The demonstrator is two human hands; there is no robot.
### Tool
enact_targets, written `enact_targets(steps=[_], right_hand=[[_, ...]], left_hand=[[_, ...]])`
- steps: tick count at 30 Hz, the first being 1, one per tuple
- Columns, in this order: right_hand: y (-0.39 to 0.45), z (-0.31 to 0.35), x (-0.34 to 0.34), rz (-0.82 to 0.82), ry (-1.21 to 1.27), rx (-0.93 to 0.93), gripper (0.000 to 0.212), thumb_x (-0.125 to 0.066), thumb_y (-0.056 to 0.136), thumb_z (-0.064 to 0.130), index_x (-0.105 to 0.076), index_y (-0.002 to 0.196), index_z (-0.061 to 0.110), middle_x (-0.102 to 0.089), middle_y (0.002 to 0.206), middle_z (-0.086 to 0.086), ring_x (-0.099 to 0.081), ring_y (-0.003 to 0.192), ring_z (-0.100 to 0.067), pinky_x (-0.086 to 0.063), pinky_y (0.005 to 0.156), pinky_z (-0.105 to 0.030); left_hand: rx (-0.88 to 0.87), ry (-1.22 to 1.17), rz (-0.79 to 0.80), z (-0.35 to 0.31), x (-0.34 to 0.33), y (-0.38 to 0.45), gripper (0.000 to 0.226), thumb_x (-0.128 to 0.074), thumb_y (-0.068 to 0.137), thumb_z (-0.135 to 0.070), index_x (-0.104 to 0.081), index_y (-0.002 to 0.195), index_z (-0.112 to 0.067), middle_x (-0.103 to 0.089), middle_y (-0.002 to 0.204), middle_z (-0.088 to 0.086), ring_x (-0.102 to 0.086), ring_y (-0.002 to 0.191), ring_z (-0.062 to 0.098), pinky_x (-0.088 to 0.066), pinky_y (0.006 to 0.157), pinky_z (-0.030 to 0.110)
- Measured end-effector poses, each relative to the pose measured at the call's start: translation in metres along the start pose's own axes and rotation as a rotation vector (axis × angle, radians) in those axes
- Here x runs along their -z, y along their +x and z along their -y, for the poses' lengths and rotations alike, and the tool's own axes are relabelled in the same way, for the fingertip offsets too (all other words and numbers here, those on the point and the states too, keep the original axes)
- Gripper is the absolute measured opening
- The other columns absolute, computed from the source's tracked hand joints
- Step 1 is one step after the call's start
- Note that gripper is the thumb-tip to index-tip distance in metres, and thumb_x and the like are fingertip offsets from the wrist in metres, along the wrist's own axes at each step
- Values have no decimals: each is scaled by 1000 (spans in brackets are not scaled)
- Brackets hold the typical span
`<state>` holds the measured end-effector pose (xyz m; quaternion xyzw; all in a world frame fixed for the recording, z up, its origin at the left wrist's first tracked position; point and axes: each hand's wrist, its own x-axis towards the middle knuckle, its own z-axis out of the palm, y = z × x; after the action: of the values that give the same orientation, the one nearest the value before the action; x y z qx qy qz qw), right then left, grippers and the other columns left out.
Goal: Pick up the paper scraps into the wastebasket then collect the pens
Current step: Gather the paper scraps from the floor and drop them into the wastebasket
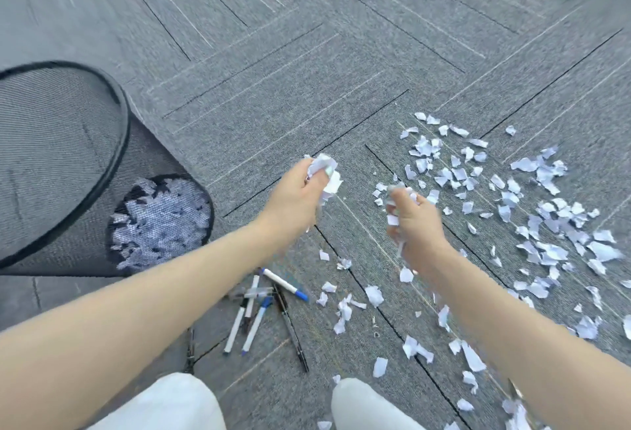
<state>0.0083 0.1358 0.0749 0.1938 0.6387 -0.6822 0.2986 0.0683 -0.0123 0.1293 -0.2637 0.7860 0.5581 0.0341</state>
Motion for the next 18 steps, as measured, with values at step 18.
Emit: enact_targets(steps=[18], right_hand=[[-82, 71, -342, 625, -178, -17, 18, -44, 93, 21, -56, 89, 9, -49, 72, -3, -40, 51, -11, -34, 47, -23]], left_hand=[[410, -318, -745, 29, 257, -27, 16, -37, 95, -10, -52, 91, -10, -44, 73, 3, -37, 57, 13, -32, 50, 25]])
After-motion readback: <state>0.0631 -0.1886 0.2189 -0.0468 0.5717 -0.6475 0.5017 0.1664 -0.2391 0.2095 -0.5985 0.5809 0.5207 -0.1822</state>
